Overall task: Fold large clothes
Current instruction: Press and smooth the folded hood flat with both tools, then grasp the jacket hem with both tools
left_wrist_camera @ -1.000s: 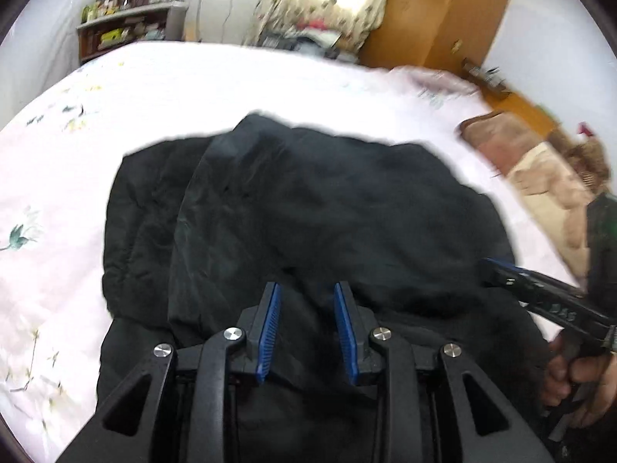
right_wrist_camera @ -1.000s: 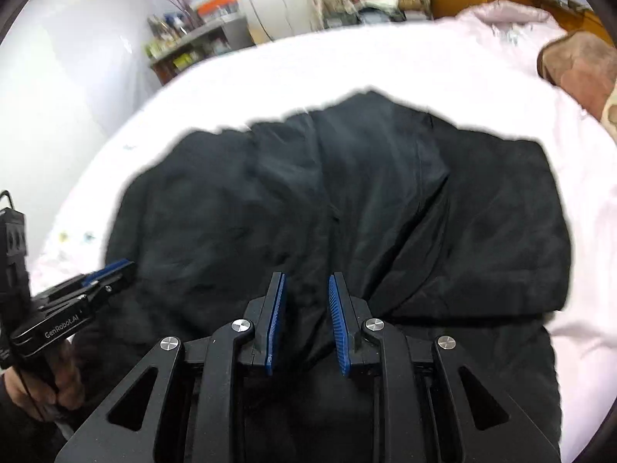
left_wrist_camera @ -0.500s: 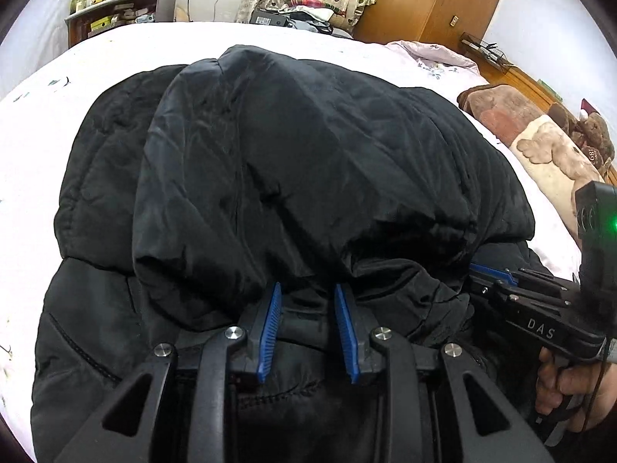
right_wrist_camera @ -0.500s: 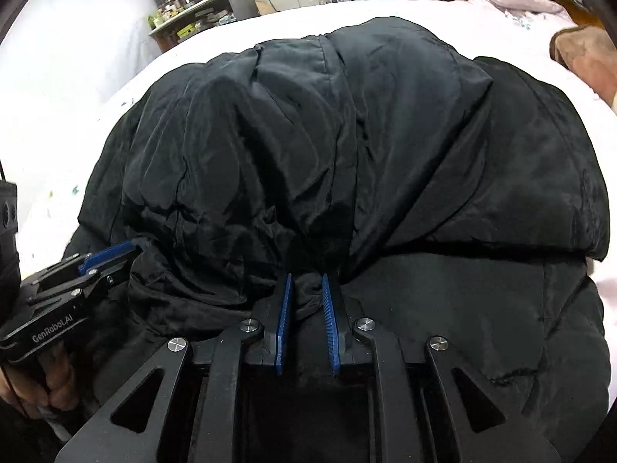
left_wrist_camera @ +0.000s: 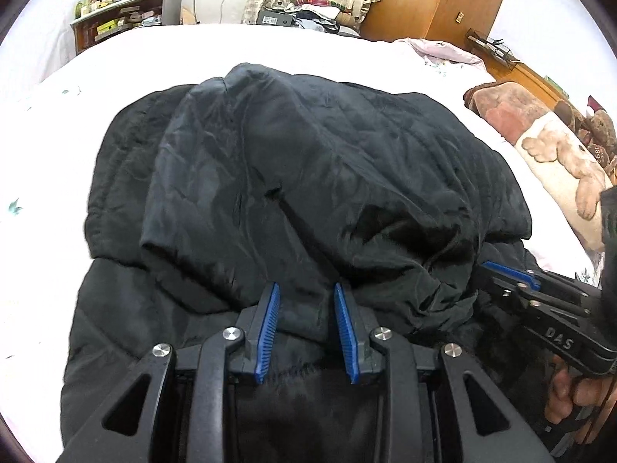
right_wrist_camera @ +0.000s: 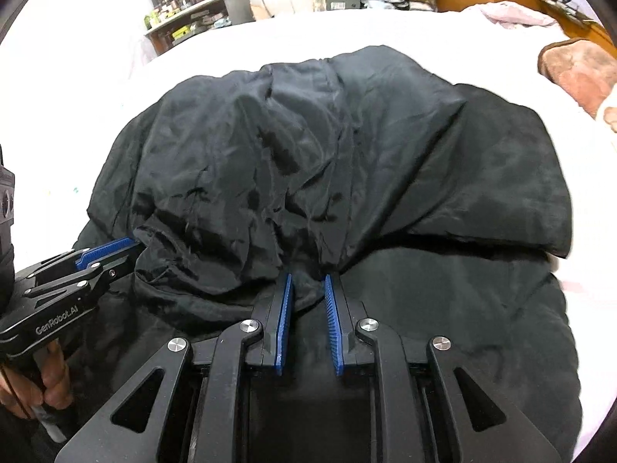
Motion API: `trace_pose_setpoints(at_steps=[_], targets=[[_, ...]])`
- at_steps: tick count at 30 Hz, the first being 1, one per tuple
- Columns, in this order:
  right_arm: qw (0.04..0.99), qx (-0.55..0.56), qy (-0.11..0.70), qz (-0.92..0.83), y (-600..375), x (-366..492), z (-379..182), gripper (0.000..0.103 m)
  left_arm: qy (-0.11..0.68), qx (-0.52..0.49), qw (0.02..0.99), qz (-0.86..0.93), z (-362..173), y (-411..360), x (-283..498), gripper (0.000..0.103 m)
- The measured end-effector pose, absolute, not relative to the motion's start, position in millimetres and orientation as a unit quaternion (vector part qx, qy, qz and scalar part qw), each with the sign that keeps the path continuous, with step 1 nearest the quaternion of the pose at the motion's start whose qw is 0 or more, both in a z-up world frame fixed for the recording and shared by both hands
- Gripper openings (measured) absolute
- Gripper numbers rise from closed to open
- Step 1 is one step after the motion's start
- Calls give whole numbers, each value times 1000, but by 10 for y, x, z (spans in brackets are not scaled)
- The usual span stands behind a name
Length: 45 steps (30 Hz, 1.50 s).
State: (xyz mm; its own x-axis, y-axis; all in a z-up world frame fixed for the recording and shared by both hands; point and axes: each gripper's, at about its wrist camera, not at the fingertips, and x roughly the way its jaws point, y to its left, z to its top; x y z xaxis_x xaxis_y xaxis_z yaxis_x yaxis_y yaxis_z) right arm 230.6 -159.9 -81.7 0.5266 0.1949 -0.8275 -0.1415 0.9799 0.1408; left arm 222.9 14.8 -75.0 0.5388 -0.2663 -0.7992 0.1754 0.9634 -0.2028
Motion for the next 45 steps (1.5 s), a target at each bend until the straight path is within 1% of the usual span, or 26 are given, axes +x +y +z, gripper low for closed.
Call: trace_pose_setpoints(at_steps=[5, 7, 9, 15, 17, 19, 21, 24, 29, 30, 31, 33, 36, 42, 45], targets=[[885, 15, 457, 87, -1583, 1984, -527, 19, 453, -47, 882, -121, -579, 236, 1924, 31], [890, 9, 447, 84, -1573, 1832, -411, 24, 450, -43, 884, -116, -503, 250, 1778, 31], [895, 7, 440, 80, -1582, 1682, -318, 25, 445, -42, 887, -114, -428, 286, 1624, 31], [899, 10, 430, 87, -1749, 1235, -188, 26, 433, -43, 893, -111, -249, 390, 1197, 31], [899, 9, 429, 89, -1748, 1084, -180, 27, 429, -42, 896, -110, -214, 452, 1059, 33], [898, 9, 431, 90, -1766, 948, -194, 33, 426, -42, 897, -105, -193, 517, 936, 35], [896, 12, 434, 87, -1818, 822, -209, 33, 427, -44, 898, -99, -184, 609, 818, 36], [896, 18, 437, 75, -1938, 626, -224, 33, 424, -46, 900, -87, -173, 770, 657, 40], [897, 35, 438, 50, -2186, 409, -222, 35, 424, -54, 902, -61, -197, 1018, 493, 49], [897, 41, 438, 43, -2252, 374, -227, 37, 425, -55, 902, -56, -207, 1045, 468, 49], [897, 46, 438, 36, -2311, 345, -229, 43, 426, -56, 902, -52, -219, 1071, 447, 50], [898, 56, 436, 24, -2424, 301, -230, 48, 426, -58, 902, -43, -253, 1142, 419, 52], [898, 66, 434, 6, -2593, 254, -242, 48, 427, -56, 902, -28, -329, 1225, 405, 58], [893, 90, 439, -35, -2983, 194, -344, 50, 467, -76, 881, -24, -640, 1343, 404, 58], [881, 110, 458, -49, -3198, 176, -476, 51, 488, -87, 868, -33, -799, 1337, 398, 58]])
